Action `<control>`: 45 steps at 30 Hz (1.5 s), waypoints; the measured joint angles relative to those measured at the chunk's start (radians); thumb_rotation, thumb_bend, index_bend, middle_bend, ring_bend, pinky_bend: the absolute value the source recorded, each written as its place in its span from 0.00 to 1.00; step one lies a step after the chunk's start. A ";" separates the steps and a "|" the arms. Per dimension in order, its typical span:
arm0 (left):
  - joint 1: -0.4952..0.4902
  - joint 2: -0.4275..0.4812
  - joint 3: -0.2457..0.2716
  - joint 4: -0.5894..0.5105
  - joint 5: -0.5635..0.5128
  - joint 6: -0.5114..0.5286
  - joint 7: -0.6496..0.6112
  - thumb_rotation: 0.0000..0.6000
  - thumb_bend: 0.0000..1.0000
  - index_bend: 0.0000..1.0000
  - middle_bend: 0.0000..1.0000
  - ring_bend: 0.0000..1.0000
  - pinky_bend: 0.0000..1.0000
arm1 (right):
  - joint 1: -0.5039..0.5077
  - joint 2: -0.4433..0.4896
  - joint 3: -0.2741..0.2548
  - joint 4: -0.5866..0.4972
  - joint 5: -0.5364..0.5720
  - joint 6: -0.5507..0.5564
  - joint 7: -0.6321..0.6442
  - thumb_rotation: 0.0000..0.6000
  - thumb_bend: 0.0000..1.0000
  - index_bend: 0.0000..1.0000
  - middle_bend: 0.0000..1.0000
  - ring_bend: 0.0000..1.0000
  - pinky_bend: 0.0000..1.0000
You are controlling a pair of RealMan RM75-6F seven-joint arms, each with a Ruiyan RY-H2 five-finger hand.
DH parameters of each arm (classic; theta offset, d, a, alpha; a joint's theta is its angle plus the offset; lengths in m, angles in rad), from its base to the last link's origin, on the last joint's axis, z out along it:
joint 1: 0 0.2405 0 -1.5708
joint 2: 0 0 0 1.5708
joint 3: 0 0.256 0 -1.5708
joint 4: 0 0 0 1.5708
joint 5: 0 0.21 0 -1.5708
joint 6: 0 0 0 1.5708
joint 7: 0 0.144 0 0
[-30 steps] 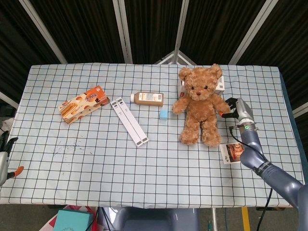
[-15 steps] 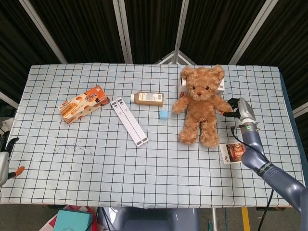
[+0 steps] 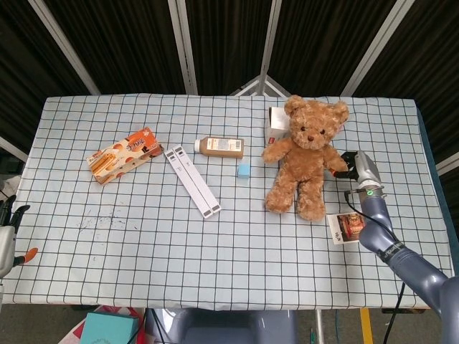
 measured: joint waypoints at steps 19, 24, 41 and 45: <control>-0.002 0.000 0.002 -0.001 -0.002 0.000 0.002 1.00 0.24 0.16 0.00 0.00 0.03 | -0.005 0.006 0.015 -0.019 0.003 0.011 -0.016 1.00 0.49 0.71 0.66 0.52 0.00; -0.002 -0.002 0.003 -0.003 -0.001 0.002 0.005 1.00 0.24 0.16 0.00 0.00 0.03 | -0.012 0.024 0.028 -0.050 -0.010 0.020 -0.005 1.00 0.49 0.71 0.66 0.52 0.00; -0.004 -0.003 0.003 -0.003 -0.002 0.002 0.005 1.00 0.24 0.16 0.00 0.00 0.03 | -0.018 0.025 0.032 -0.044 -0.026 0.001 0.011 1.00 0.49 0.71 0.66 0.52 0.00; -0.002 -0.002 0.005 -0.004 0.001 0.005 0.004 1.00 0.24 0.16 0.00 0.00 0.03 | -0.021 0.016 0.018 -0.028 -0.012 -0.015 0.004 1.00 0.49 0.71 0.66 0.52 0.00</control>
